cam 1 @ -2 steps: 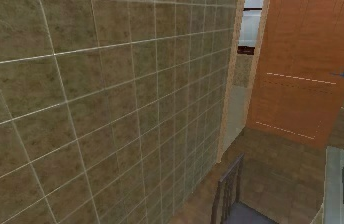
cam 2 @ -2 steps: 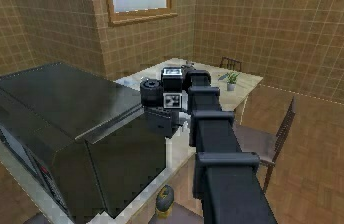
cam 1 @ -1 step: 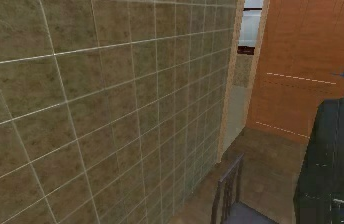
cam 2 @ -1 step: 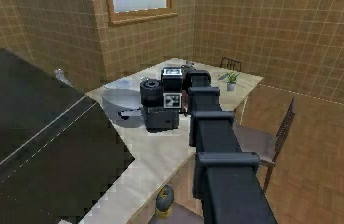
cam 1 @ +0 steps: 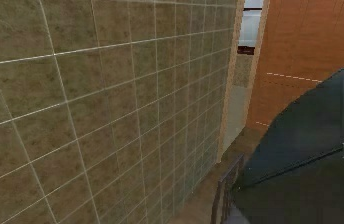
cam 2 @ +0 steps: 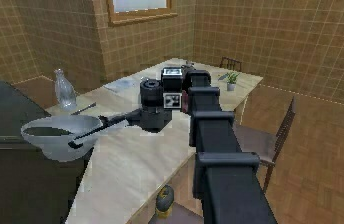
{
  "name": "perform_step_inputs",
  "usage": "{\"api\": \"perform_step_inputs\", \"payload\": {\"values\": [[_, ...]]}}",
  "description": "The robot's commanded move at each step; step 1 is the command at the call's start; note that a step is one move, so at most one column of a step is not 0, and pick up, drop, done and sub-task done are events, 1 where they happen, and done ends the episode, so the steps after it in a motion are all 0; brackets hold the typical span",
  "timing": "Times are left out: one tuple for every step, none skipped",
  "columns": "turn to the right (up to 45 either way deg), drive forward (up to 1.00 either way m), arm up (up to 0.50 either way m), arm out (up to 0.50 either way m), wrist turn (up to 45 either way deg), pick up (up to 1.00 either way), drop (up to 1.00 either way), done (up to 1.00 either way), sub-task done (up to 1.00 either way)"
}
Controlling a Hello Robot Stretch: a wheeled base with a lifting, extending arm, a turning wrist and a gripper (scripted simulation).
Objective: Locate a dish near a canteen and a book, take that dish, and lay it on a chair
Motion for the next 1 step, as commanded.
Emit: {"api": "perform_step_inputs", "payload": {"values": [[0.0,0.0,0.0,0.0,-45.0,0.0,0.0,0.0,0.0]]}}
